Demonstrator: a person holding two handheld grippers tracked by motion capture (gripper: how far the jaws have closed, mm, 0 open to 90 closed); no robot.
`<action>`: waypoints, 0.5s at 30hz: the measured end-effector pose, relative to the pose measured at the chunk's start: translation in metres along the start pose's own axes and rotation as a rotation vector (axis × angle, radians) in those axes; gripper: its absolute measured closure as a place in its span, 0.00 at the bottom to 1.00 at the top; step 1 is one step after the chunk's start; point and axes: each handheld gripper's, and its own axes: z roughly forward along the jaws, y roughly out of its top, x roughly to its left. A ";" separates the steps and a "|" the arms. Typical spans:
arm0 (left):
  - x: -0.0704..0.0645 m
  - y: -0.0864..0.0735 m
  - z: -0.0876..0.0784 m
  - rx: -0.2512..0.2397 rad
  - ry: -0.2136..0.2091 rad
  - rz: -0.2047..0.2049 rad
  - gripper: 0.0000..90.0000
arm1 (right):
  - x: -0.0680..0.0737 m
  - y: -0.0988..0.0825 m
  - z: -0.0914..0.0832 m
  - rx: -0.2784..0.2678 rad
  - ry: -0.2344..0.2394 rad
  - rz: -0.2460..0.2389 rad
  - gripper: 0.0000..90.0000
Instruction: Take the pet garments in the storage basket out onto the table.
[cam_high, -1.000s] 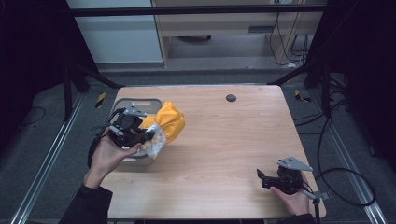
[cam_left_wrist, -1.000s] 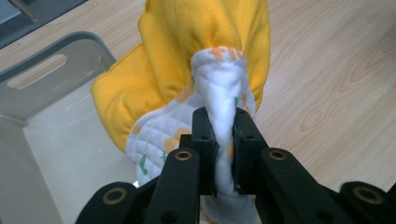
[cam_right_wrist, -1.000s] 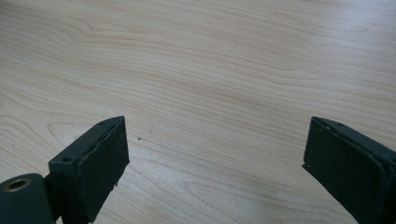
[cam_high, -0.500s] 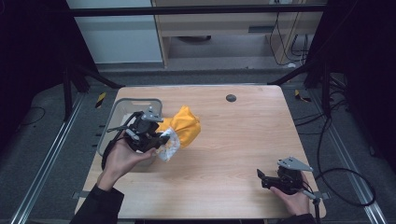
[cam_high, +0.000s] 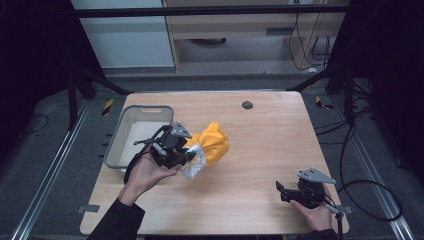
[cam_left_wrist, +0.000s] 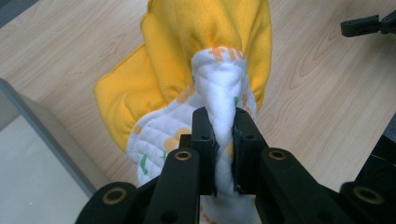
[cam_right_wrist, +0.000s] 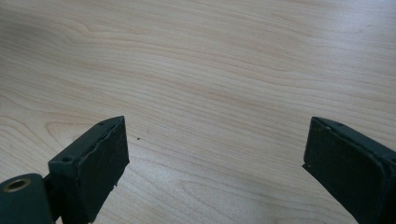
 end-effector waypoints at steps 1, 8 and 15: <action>-0.001 0.000 0.002 0.002 -0.003 0.003 0.91 | 0.000 0.000 0.000 -0.002 -0.002 -0.004 0.07; -0.009 0.004 0.019 0.018 -0.029 0.020 0.91 | -0.001 -0.001 0.000 0.000 -0.006 -0.001 0.07; -0.014 0.005 0.034 0.030 -0.051 0.031 0.91 | -0.002 -0.001 0.000 0.003 -0.007 0.006 0.08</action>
